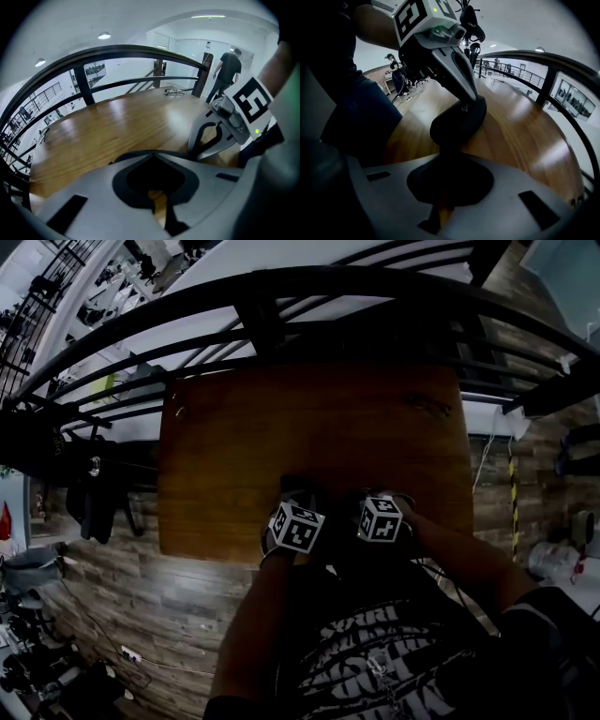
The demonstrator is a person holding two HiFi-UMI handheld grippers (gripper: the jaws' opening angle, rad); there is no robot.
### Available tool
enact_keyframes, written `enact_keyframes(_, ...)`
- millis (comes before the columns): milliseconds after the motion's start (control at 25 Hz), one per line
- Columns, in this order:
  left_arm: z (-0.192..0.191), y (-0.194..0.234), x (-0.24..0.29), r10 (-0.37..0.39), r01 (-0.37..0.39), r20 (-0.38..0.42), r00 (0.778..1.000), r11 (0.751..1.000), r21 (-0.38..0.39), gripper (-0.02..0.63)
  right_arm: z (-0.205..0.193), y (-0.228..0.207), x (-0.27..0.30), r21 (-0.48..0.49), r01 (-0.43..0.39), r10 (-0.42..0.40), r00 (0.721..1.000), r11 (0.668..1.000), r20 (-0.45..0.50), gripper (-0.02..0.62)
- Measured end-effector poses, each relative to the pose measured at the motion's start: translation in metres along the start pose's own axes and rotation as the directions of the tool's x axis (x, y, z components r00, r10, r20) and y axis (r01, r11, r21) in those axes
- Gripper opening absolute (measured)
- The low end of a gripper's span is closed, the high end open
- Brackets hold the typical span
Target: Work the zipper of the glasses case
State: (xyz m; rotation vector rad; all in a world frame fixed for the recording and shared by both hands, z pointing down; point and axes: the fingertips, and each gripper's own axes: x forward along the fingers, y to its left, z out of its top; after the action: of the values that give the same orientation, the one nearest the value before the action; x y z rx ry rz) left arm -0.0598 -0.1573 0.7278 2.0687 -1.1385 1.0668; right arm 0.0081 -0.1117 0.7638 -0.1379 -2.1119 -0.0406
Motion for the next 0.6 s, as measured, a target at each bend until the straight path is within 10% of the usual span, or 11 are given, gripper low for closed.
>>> enact_keyframes(360,0.003,-0.002,-0.005,-0.013,0.013,-0.006,1.0,1.0,0.003,0.006,0.022,-0.047,0.01,-0.216,0.017,-0.033,0.997,0.976,-0.068,0.0)
enact_keyframes(600,0.003,0.002,-0.002,-0.03,0.03,-0.008,1.0,1.0,-0.001,0.006,0.069,-0.09,0.05,-0.506,-0.037,-0.004,0.997,0.862,-0.08,0.0)
